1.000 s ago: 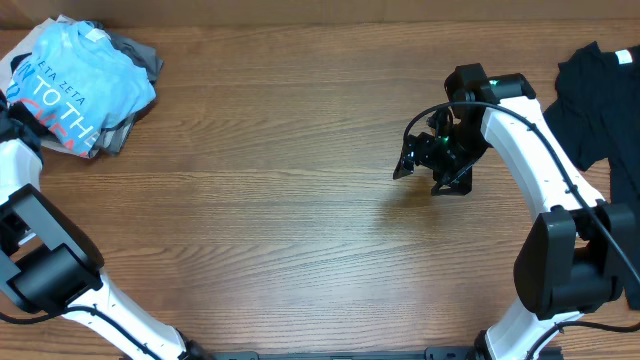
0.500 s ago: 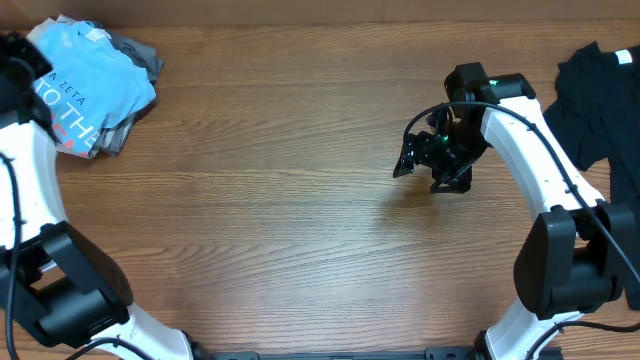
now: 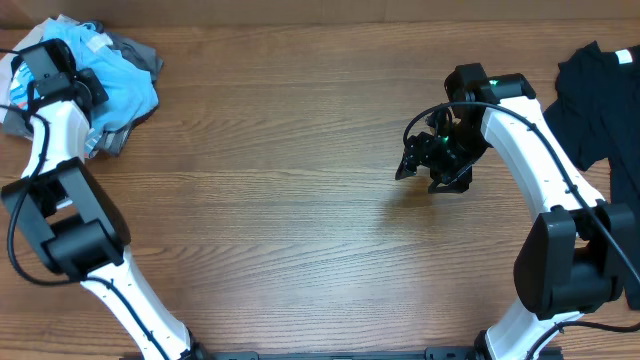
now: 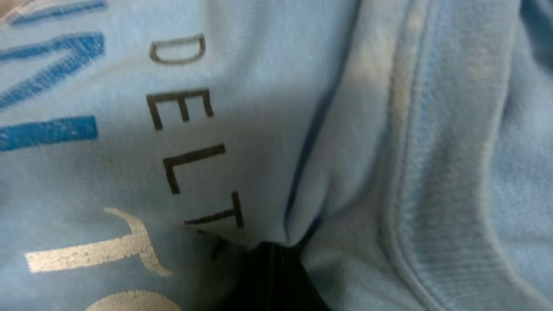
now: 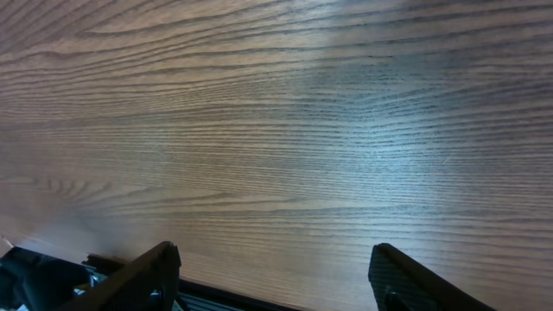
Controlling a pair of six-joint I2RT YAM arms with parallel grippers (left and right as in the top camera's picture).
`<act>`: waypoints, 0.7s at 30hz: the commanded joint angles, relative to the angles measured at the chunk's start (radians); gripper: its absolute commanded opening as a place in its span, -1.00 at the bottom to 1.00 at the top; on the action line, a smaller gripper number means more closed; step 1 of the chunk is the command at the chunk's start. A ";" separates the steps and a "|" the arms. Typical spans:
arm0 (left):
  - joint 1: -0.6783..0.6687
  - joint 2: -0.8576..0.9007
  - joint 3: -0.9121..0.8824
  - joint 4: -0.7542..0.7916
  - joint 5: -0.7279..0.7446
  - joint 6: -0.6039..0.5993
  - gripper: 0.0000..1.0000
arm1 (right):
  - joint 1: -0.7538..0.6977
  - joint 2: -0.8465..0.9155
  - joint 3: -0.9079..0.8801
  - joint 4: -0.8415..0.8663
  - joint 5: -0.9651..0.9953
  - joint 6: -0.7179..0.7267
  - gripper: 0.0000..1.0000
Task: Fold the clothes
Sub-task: 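Lower the shirt onto the clothes stack and open the left gripper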
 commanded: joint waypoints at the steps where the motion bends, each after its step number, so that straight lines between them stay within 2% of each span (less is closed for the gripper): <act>1: 0.006 0.051 0.061 -0.046 -0.046 0.030 -0.90 | -0.001 -0.033 0.025 -0.004 -0.001 -0.007 0.48; 11: 0.006 -0.120 0.157 -0.092 -0.042 0.011 -0.92 | 0.002 -0.033 0.025 -0.011 -0.001 -0.008 0.48; 21: 0.006 -0.086 0.197 -0.070 -0.034 0.035 -0.92 | 0.009 -0.033 0.025 -0.011 -0.001 -0.007 0.46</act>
